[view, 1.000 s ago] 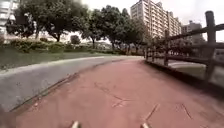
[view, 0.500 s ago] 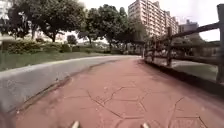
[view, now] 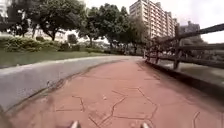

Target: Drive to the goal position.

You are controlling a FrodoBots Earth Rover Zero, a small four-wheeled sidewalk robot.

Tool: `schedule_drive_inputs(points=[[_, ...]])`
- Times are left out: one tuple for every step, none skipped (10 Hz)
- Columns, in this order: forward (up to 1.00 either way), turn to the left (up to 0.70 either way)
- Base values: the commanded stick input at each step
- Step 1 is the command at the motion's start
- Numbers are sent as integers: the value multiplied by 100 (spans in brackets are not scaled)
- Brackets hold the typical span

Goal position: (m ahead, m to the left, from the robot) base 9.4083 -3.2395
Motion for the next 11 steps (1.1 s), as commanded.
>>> schedule_drive_inputs(points=[[70,0],[70,0],[70,0],[70,0],[70,0],[70,0],[70,0],[70,0],[70,0],[70,0],[70,0]])
